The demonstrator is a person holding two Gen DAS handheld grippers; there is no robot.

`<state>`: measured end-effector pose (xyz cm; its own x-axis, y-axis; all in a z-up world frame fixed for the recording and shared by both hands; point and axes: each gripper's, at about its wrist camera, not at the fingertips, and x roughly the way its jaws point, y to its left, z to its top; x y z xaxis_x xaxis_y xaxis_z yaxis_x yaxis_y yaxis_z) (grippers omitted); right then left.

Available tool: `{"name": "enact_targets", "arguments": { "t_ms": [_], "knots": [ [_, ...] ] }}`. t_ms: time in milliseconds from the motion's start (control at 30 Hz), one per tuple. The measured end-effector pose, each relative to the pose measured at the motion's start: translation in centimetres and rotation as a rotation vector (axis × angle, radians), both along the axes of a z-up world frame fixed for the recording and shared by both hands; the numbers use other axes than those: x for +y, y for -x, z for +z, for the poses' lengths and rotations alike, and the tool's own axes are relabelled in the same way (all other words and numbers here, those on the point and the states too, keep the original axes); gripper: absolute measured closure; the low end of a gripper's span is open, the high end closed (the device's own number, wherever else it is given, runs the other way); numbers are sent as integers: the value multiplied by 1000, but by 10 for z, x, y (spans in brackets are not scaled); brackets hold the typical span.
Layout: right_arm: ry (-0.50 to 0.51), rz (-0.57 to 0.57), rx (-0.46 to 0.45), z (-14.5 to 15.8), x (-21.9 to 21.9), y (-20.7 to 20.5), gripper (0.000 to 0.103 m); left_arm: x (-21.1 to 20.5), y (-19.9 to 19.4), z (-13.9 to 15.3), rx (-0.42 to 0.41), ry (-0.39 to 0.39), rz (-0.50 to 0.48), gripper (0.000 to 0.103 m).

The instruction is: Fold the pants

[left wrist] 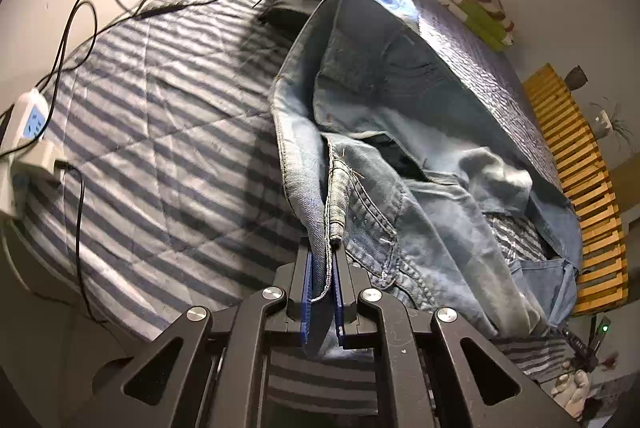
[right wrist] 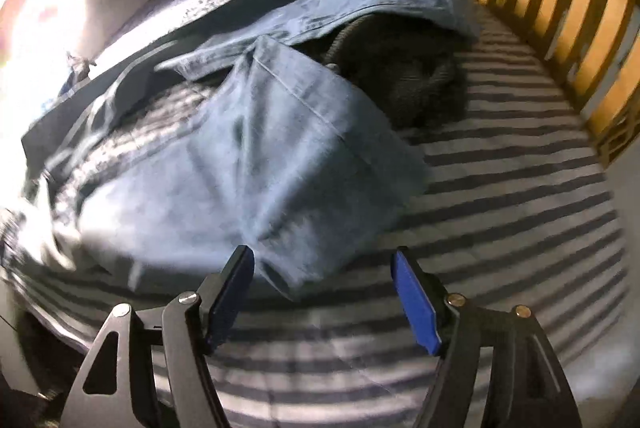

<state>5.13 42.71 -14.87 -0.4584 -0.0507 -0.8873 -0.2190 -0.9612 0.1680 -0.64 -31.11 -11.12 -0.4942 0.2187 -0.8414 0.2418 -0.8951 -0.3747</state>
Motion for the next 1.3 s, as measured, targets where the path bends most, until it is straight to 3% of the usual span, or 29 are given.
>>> {"name": "enact_targets", "arguments": {
  "t_ms": [67, 100, 133, 233, 433, 567, 700, 833, 933, 1033, 1200, 1300],
  "knots": [
    [-23, 21, -3, -1, -9, 9, 41, 7, 6, 6, 14, 10, -5, 95],
    [-50, 38, -9, 0, -14, 13, 53, 7, 6, 9, 21, 7, -4, 95],
    [-80, 52, -17, 1, -20, 16, 85, 10, 10, 13, 35, 1, -3, 95],
    [-131, 74, 15, 24, -28, 14, 93, 7, 10, 28, 64, -1, -1, 95],
    [-220, 51, 191, 144, -14, -18, 95, -14, 6, 52, 92, -24, 13, 95],
    [-270, -66, 272, 213, 25, -20, 96, -23, 7, 55, 83, -24, 25, 95],
    [-283, -183, 297, 238, 60, -6, 96, -26, 8, 60, 89, -33, 36, 95],
    [-289, -256, 237, 220, 85, 19, 96, -30, 10, 61, 81, -1, 49, 95],
    [-450, -273, 75, 167, 97, 50, 96, -34, 10, 49, 50, -8, 64, 95],
    [-480, -284, -101, 102, 118, 76, 96, -40, 5, 35, 20, -19, 79, 95],
    [-521, -216, -259, 48, 125, 77, 95, -46, -2, 11, -57, -18, 63, 90],
    [-564, -188, -262, 55, 115, 68, 69, -54, -6, 3, -80, -9, 90, 88]
  ]
}}
